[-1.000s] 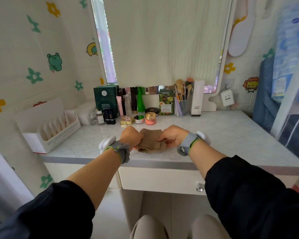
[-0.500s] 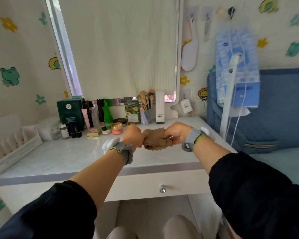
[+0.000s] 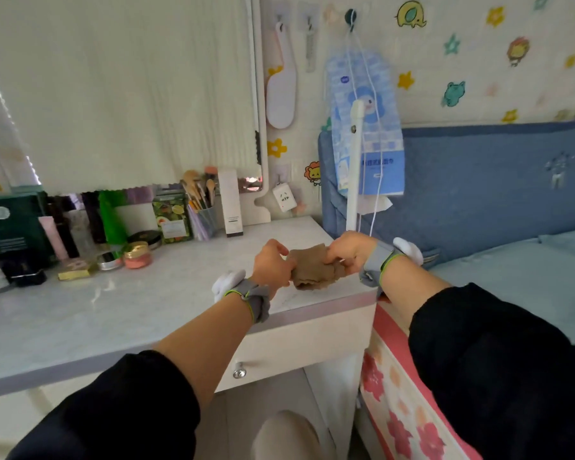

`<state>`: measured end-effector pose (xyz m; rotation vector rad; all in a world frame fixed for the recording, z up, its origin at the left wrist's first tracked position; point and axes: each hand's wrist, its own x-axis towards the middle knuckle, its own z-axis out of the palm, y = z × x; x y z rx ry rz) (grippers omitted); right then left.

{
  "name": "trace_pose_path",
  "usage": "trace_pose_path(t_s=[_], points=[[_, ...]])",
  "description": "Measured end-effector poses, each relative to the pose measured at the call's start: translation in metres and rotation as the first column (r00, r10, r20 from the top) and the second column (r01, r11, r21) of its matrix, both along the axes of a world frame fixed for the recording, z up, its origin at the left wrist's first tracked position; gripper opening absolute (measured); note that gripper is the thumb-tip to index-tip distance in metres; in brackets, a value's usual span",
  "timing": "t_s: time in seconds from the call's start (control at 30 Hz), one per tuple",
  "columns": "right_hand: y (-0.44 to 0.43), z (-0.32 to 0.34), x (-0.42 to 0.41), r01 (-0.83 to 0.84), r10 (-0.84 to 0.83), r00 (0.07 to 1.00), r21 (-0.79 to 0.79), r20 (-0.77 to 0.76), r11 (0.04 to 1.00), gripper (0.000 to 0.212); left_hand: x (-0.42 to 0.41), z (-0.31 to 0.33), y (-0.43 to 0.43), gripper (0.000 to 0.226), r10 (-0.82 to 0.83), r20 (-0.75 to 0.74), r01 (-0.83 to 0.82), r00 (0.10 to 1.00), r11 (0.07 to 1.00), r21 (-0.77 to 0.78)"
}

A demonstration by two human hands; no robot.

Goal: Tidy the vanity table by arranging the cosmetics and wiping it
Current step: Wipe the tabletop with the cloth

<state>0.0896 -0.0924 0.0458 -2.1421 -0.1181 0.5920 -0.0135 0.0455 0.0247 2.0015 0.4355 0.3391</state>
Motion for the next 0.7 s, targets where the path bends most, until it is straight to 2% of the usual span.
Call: trace_pose_path(t_s=[0.07, 0.23, 0.3, 0.37, 0.47, 0.7], points=[[-0.011, -0.004, 0.005, 0.030, -0.030, 1.000, -0.014, 0.009, 0.999, 0.004, 0.006, -0.005, -0.012, 0.015, -0.033, -0.007, 0.033, 0.999, 0.999, -0.007], [-0.029, -0.016, 0.009, 0.115, -0.117, 0.991, 0.042, 0.058, 0.992, 0.012, 0.019, -0.020, -0.026, 0.015, -0.097, -0.018, 0.098, 0.995, 0.992, 0.075], [-0.029, -0.020, 0.010, 0.098, -0.090, 0.990, -0.070, 0.111, 0.993, 0.016, 0.023, -0.026, -0.027, 0.016, -0.122, -0.035, 0.127, 0.992, 0.977, 0.170], [-0.027, -0.024, 0.010, 0.100, -0.057, 0.977, -0.206, 0.205, 0.973, 0.032, 0.024, -0.033, -0.027, 0.020, -0.143, -0.060, 0.154, 0.988, 0.948, 0.280], [-0.026, -0.025, 0.005, 0.118, -0.033, 0.963, -0.311, 0.266, 0.943, 0.049, 0.026, -0.038, -0.026, 0.025, -0.144, -0.110, 0.178, 0.983, 0.880, 0.439], [-0.019, -0.021, -0.003, 0.214, -0.055, 0.927, -0.404, 0.370, 0.889, 0.050, 0.026, -0.039, -0.019, 0.024, -0.166, -0.121, 0.204, 0.979, 0.860, 0.469]])
